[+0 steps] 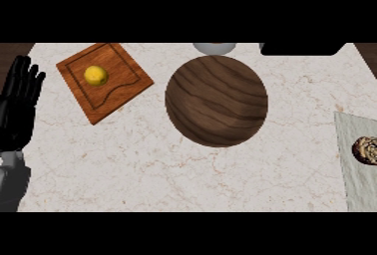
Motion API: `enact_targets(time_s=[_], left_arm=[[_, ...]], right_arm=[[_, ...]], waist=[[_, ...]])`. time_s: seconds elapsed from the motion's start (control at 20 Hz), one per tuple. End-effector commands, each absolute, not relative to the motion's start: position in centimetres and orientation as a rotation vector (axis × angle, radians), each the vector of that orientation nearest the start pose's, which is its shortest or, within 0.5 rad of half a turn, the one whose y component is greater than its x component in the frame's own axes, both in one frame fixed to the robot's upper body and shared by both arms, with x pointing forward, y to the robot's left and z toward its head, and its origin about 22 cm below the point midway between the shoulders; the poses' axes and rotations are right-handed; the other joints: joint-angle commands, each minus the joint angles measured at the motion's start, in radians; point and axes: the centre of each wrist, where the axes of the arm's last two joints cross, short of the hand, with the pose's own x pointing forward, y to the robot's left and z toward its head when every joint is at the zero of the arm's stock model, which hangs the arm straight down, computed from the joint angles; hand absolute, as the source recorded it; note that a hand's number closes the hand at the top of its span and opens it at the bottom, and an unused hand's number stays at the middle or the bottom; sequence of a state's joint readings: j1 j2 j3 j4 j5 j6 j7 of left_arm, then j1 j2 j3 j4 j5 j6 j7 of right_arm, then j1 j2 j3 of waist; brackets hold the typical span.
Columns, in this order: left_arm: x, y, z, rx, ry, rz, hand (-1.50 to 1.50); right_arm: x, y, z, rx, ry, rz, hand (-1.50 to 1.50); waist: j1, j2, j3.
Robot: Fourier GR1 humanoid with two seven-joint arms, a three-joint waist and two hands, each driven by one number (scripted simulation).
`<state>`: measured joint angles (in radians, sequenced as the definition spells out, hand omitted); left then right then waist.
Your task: Pick the pear from the placemat and place it in the bowl
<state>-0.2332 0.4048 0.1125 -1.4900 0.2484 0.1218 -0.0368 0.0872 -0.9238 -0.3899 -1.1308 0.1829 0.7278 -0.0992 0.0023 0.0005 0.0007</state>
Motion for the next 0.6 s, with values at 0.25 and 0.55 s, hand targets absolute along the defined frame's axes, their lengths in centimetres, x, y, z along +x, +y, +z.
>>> enact_targets(time_s=[0.25, 0.55], left_arm=[[28.2, 31.7, 8.2, 0.246, -1.78, 0.039, 0.0], [29.5, 31.1, 8.0, 0.235, -1.788, 0.03, 0.0]], right_arm=[[18.0, -55.2, 10.7, -0.438, -0.946, 0.714, -1.5], [19.6, -54.3, 7.7, -0.426, -0.915, 0.728, -1.5]], waist=[[-0.003, -0.002, -0.001], [-0.001, 0.0, 0.0]])
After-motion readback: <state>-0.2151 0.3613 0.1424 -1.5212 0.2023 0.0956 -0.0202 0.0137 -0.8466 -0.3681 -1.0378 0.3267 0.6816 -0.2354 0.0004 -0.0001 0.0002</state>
